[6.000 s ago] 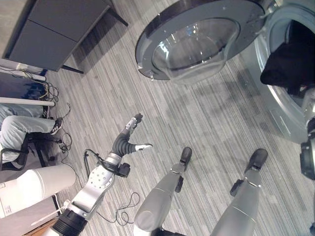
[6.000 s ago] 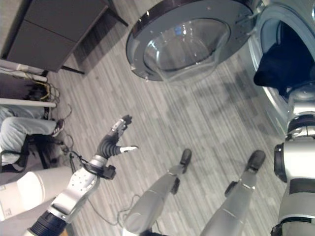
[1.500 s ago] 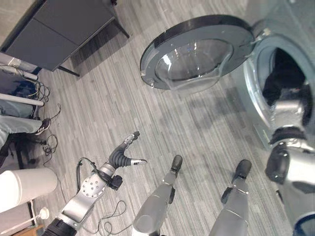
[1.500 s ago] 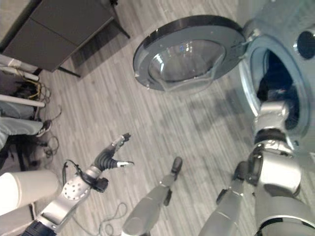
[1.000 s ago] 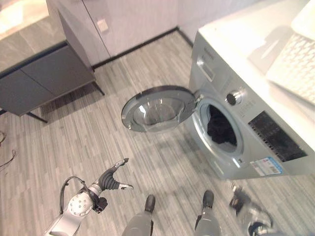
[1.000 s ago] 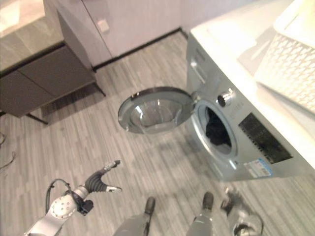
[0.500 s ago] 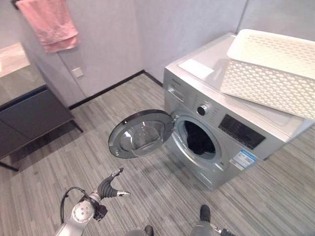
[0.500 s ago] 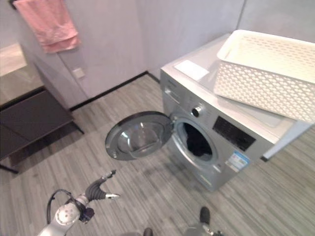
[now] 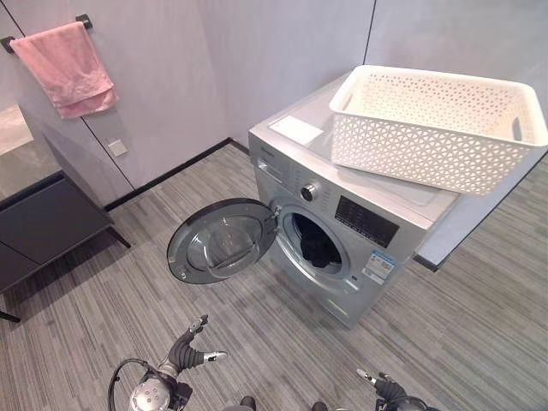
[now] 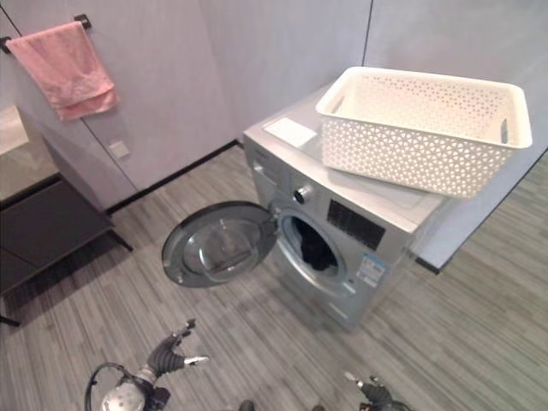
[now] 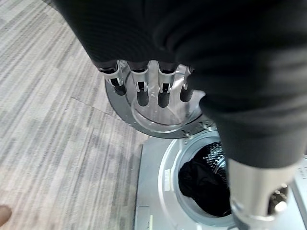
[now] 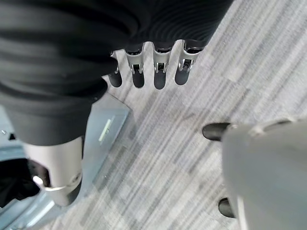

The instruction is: Grab the laundry basket,head to the washer,open it,put in the laundry and shut it.

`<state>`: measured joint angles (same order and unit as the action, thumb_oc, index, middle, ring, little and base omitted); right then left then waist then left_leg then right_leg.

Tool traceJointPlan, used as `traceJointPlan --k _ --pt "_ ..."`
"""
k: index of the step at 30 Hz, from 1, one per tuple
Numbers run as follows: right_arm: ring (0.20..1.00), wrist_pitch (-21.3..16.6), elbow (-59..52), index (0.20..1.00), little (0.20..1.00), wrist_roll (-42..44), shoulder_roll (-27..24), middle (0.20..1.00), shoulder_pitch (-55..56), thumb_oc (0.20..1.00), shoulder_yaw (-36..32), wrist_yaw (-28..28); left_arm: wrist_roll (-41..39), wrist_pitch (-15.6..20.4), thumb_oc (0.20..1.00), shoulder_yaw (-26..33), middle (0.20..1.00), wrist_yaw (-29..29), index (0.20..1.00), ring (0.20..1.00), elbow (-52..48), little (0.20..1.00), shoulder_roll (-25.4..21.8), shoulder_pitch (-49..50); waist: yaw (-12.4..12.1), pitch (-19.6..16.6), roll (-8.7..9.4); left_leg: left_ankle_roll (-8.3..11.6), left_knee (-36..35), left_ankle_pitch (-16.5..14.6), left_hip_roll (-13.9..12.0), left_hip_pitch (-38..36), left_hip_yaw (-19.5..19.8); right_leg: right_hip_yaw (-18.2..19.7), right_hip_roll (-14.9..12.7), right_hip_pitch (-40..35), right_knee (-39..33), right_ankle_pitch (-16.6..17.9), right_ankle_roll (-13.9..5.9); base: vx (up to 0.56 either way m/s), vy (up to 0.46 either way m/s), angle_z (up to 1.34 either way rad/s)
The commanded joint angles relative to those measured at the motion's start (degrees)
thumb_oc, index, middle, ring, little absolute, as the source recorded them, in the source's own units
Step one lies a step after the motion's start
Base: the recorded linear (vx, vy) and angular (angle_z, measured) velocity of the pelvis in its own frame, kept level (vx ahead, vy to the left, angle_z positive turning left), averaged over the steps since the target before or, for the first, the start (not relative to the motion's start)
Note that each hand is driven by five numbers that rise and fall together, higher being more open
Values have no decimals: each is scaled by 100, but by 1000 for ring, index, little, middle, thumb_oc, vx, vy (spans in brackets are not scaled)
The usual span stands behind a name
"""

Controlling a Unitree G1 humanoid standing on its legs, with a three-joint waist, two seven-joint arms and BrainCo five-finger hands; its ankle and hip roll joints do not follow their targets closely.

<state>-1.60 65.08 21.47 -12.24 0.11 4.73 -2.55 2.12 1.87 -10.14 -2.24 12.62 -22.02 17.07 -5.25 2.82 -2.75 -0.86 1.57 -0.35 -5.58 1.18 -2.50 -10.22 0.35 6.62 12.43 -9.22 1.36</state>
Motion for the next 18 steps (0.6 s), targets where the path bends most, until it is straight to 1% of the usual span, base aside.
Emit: traceJointPlan --k 1,2,4,7,12,13,14,15,16,18 --pt "1000 -151 16 1000 1000 -47 182 1000 -60 1000 30 -69 -183 183 1000 123 1000 153 1000 1000 -533 1000 -194 -141 -50 109 381 -94 -120 -267 714 110 71 -42 -327 -1038 -1089 141 -680 -26 -86 -7" --pt "1000 -159 13 1000 1000 -48 174 1000 -25 1000 40 -68 -184 184 1000 96 1000 155 1000 1000 -540 1000 -181 -181 -33 144 405 -67 37 -297 705 159 69 -44 -312 -1106 -1161 127 -652 -87 -116 -9" --pt "1000 -194 -28 1000 1000 -6 127 1000 73 1000 56 -109 -303 188 1000 79 1000 221 1000 1000 -562 1000 -81 -305 -29 339 507 81 871 -431 739 505 86 -105 -338 -1216 -1211 86 -540 -133 -146 1" --pt "1000 -185 -8 1000 1000 3 113 1000 76 1000 56 -105 -338 178 1000 83 1000 244 1000 1000 -553 1000 -64 -332 -24 374 522 99 1127 -511 742 602 180 -64 -341 -1195 -1165 74 -503 -35 -31 -5" --pt "1000 -185 -8 1000 1000 3 113 1000 76 1000 56 -105 -338 178 1000 83 1000 244 1000 1000 -553 1000 -64 -332 -24 373 522 99 1127 -511 742 603 180 -64 -341 -1194 -1165 74 -503 5 13 1" --pt "1000 -161 94 1000 1000 -26 34 1000 179 1000 -1 -119 -448 156 1000 87 1000 224 1000 1000 -659 1000 -85 -326 15 429 612 195 1139 -301 247 690 751 154 -363 -1086 -845 -88 -447 57 80 2" --pt "1000 -160 53 1000 1000 -14 26 1000 236 1000 -26 -121 -481 125 1000 95 1000 209 1000 1000 -695 1000 -106 -300 56 402 625 228 932 -122 45 686 851 188 -357 -1025 -726 -164 -436 240 253 8" --pt "1000 -165 -74 1000 1000 -2 20 1000 395 1000 -64 -119 -568 65 1000 120 1000 137 1000 1000 -823 1000 -199 -262 151 343 574 428 56 579 -673 717 1185 365 -279 -1004 -481 -438 -422 257 252 -15" --pt "1000 -166 -70 1000 1000 -5 1 1000 405 1000 -91 -123 -576 59 1000 119 1000 122 1000 1000 -872 1000 -200 -259 163 340 535 500 -229 816 -825 683 1143 375 -280 -1014 -408 -502 -422 296 342 -23" --pt "1000 -167 -56 1000 1000 3 -57 1000 411 1000 -178 -139 -669 80 1000 122 1000 134 1000 1000 -927 1000 -143 -283 173 348 444 607 -392 1010 -973 743 1146 426 -394 -1127 -364 -589 -507 206 303 -19"
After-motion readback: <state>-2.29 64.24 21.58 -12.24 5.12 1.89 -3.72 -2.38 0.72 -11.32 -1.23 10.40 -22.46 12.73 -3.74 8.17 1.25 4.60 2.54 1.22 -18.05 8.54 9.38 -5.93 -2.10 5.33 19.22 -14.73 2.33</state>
